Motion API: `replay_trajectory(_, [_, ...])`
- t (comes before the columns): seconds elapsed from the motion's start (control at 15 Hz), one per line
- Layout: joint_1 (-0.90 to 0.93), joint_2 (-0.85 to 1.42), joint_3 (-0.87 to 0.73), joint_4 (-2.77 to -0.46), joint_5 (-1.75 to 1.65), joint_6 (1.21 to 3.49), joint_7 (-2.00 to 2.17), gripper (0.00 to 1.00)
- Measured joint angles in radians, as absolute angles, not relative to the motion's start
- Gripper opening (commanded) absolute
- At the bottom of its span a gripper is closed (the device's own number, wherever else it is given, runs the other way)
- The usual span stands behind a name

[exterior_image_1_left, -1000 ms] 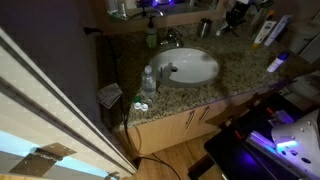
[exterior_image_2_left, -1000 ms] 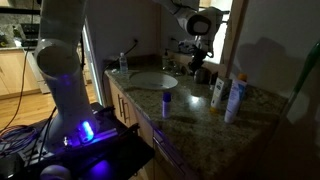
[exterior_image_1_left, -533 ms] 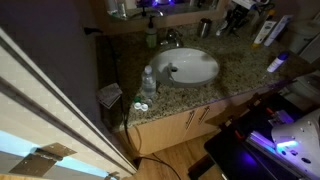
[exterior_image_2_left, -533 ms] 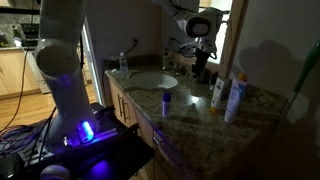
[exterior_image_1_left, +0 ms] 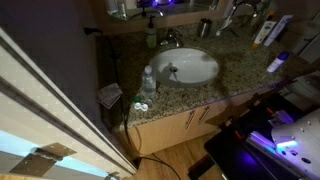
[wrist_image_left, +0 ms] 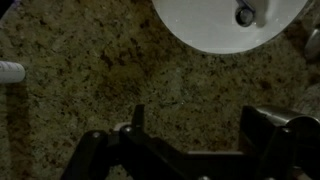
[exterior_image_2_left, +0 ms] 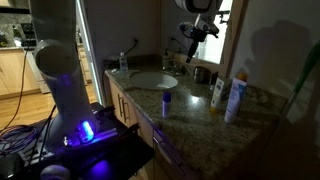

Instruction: Remove the toothbrush from the silver cup and place it on the left side of the counter, place the toothpaste inside the silver cup

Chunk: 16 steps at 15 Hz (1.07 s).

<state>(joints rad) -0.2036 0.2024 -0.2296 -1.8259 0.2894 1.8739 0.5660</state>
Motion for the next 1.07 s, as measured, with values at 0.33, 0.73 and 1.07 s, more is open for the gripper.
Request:
replay_trajectory(0.33, [-0.199, 0.201, -0.219, -1.82, 0.292, 1.826, 0.525, 1.0])
replay_trajectory(0.73, [-0.073, 0.171, -0.086, -1.9, 0.305, 1.811, 0.437, 1.0])
replay_trajectory(1.07, [-0.011, 0.167, -0.037, -1.935, 0.305, 1.811, 0.415, 1.0])
